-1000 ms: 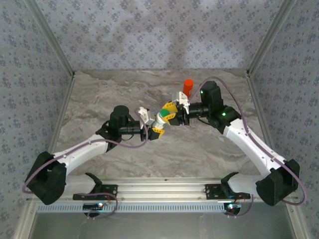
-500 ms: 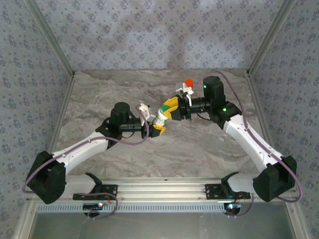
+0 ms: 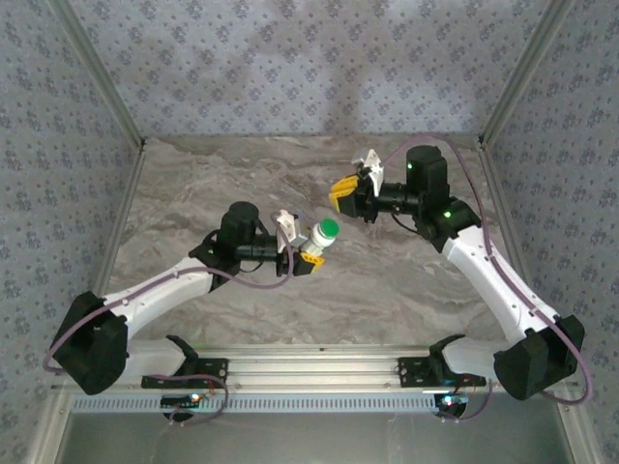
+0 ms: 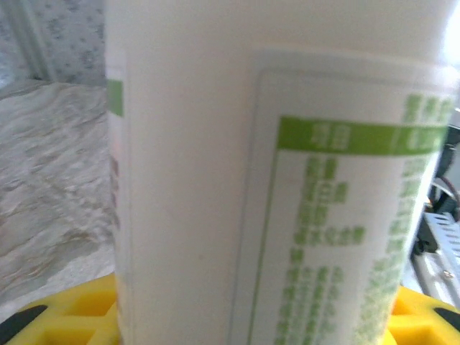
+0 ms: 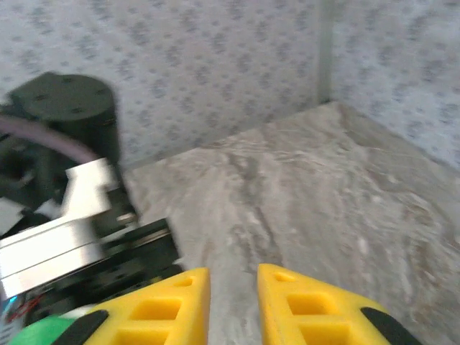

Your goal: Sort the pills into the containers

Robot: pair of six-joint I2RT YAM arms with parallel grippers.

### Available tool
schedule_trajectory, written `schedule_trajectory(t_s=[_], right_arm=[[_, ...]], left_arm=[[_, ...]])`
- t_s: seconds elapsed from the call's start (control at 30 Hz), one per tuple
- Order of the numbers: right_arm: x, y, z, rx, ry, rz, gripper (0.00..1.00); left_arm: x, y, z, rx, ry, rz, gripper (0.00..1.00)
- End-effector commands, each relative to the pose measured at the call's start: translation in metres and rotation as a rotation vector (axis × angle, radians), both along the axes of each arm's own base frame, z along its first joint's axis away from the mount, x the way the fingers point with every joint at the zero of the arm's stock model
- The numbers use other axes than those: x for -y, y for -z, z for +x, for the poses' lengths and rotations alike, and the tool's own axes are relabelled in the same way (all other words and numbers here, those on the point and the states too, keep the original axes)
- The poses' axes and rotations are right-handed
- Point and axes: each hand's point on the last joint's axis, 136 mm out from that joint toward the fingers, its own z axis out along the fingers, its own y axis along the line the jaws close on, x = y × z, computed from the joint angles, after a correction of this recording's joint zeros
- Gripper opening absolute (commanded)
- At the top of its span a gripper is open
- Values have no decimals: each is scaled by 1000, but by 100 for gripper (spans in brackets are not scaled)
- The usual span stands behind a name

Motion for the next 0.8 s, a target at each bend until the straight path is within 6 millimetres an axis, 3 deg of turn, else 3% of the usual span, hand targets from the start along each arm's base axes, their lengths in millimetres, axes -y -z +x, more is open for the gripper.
schedule_trajectory(t_s=[0.0, 0.13, 0.27, 0.37, 0.43, 0.63, 0.77], right_arm=[[8, -25, 4, 126, 69, 0, 31], [-2, -17, -23, 194, -46, -3, 50], [-8, -22, -41, 238, -98, 36, 60], [-16, -14, -56, 282, -159, 8, 68], [-21, -4, -62, 312, -200, -32, 69], [-21, 7, -44, 311, -145, -51, 69], [-23, 11, -43, 268, -179, -29, 63]], left_arm=[[2, -1, -7, 18, 52, -7, 31], [3, 1, 10, 10, -37, 10, 29], [2, 5, 30, 3, -139, 10, 30], [4, 3, 30, -6, -132, -5, 30], [5, -1, 28, -8, -120, -21, 30], [7, -13, 17, -9, -59, -70, 30], [6, -21, 8, -4, -25, -106, 30]])
